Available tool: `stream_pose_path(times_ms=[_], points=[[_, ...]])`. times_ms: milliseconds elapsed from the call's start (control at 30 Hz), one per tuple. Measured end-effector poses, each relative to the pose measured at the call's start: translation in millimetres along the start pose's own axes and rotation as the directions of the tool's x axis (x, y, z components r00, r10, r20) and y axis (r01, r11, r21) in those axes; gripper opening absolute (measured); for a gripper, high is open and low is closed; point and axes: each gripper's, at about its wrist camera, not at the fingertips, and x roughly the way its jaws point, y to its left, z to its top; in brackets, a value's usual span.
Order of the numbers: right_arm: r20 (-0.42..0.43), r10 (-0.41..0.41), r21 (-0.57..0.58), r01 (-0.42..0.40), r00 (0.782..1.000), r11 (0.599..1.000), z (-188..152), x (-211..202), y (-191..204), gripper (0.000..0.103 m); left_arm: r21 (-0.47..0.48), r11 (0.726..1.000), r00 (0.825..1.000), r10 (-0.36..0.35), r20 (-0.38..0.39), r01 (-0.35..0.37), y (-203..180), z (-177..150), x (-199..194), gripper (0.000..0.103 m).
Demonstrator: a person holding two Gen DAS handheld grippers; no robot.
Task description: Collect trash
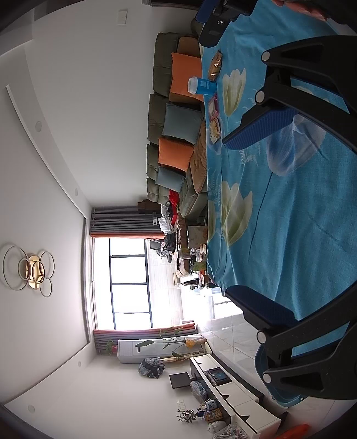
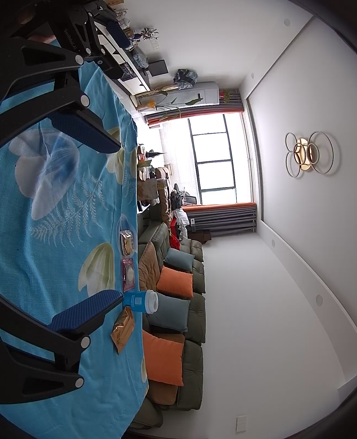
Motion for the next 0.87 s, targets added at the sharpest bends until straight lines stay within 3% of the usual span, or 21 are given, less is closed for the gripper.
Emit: stream_pose_path(times_ms=[400,667,767,867], points=[[-0.004,0.001,0.006,-0.001,1.000,1.000,-1,0,-1,0.096,0.004,1.000,1.000,-0.009,-0.012,0.009,-1,-5,0,0.097],[-0.025,-0.012,0.016,0.013,1.000,1.000,-6,6,-11,0.096,0.008,1.000,0.993,-0.014,-0.120,0.015,1,-8,20,0.097],[-0.057,-0.025,0.028,0.027,0.998,0.999,-6,12,-22,0.096,0.013,0.999,0.974,-0.029,-0.223,0.033,4,-9,45,0.097],[-0.105,-0.052,0.017,0.054,0.993,0.998,-6,20,-31,0.096,0.024,0.999,0.929,-0.019,-0.369,0.030,11,-12,85,0.097]])
